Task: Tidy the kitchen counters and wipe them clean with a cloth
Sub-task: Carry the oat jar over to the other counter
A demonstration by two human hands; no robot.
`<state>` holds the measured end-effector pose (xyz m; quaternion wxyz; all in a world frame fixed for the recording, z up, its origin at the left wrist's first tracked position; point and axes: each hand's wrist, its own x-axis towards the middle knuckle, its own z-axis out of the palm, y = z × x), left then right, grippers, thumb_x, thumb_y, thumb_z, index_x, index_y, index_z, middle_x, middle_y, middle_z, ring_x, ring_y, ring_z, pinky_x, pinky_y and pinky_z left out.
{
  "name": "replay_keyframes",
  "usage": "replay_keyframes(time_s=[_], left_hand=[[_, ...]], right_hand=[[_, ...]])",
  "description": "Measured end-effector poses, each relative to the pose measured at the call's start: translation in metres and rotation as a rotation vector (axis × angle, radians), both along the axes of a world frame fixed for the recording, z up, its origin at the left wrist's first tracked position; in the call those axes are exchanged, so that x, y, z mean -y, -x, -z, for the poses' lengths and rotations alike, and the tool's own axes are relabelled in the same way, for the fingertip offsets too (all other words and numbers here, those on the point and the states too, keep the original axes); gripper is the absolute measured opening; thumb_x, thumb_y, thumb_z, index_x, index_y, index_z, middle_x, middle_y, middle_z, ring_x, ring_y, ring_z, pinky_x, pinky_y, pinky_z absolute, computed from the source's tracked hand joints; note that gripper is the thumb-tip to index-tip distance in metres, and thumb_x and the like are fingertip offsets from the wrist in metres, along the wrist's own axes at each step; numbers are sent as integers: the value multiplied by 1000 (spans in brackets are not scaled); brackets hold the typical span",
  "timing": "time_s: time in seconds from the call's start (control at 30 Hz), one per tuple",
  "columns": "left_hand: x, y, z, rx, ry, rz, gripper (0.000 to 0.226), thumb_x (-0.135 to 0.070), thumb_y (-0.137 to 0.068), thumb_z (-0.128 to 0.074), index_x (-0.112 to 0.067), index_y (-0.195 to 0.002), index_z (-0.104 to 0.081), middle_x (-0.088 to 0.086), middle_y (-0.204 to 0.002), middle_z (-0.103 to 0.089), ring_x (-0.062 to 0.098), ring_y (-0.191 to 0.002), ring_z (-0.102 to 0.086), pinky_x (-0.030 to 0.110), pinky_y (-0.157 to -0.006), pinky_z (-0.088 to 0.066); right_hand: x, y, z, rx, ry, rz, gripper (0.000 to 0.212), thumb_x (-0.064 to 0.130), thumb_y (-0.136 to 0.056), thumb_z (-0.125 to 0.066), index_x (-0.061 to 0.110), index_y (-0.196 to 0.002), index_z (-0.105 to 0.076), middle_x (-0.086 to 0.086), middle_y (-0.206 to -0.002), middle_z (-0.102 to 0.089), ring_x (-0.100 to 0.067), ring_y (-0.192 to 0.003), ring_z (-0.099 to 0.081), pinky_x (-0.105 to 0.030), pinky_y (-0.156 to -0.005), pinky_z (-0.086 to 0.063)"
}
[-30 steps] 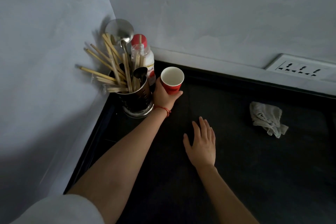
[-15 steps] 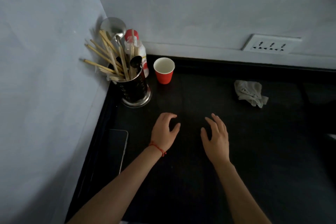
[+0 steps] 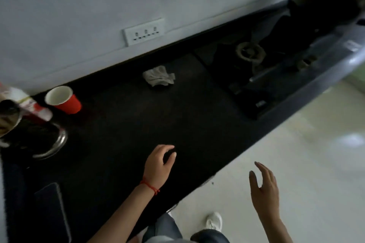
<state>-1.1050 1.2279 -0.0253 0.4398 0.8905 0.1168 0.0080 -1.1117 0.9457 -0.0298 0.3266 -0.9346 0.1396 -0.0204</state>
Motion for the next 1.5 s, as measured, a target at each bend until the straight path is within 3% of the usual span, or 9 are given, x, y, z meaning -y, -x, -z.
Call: replay_keyframes(time_s=[0.17,0.3,0.4,0.5,0.57,0.73,0.93,1.07,1.5], left_hand=[[94,-29,-3,-12,45,179,24,-23,-86,-58,-10,-104,-65,1,-102,-64,11,-94,-61,18,-82,-48],[195,-44,-2,-68,91,360,38,-33,-77,-50,-6,-97,-68,2,-92,-64,6,-82,-59,4,-73,-42],[268,-45,13,-145,42,513,55,-49,-71,-40,-8,-95,-68,0,-92,-66,5,-78,-59,13,-75,-45],[326,-45,32,-279,-19,582,34,-31,-80,-56,-4,-97,-67,8,-95,-69,17,-84,-62,28,-85,-51],[354,-48,43,-351,-56,580,21,-15,-84,-60,-2,-99,-67,13,-98,-70,20,-86,-62,26,-85,-49],[394,-73,67,-474,-125,522,20,-13,-85,-59,0,-98,-67,17,-100,-70,28,-96,-64,28,-84,-45],[431,-130,94,-599,-145,462,11,-12,-84,-58,-5,-82,-66,17,-87,-70,30,-87,-65,34,-82,-48],[474,-179,102,-651,-95,436,20,-10,-85,-55,-15,-66,-58,13,-75,-65,25,-74,-60,27,-64,-44],[684,-341,86,-827,-47,580,25,-11,-88,-51,-16,-64,-53,3,-66,-58,15,-58,-53,21,-52,-37]], right_hand=[[98,45,17,-56,-103,314,34,9,-89,-56,5,-122,-56,-16,-126,-57,-33,-118,-52,-41,-95,-41],[173,83,35,-121,-149,453,33,12,-89,-56,5,-121,-57,-16,-125,-58,-31,-118,-54,-40,-97,-40],[224,111,47,-195,-212,531,33,16,-91,-54,5,-122,-57,-14,-126,-59,-29,-118,-53,-39,-99,-39],[269,135,53,-253,-280,612,34,21,-93,-51,7,-124,-55,-12,-127,-58,-26,-119,-53,-37,-98,-40],[297,145,54,-267,-320,681,35,23,-94,-48,6,-125,-54,-12,-127,-58,-26,-119,-53,-35,-95,-40],[353,151,62,-339,-402,832,36,26,-95,-43,7,-125,-53,-14,-124,-60,-27,-114,-55,-35,-91,-41],[415,99,75,-366,-439,869,34,25,-95,-43,8,-124,-53,-11,-120,-61,-20,-100,-52,-31,-85,-40],[465,39,81,-352,-461,868,33,24,-95,-45,8,-123,-54,-12,-119,-61,-17,-95,-48,-30,-83,-38],[608,-84,70,-386,-500,1022,32,24,-95,-44,9,-121,-55,-12,-118,-62,-28,-109,-56,-37,-91,-43]])
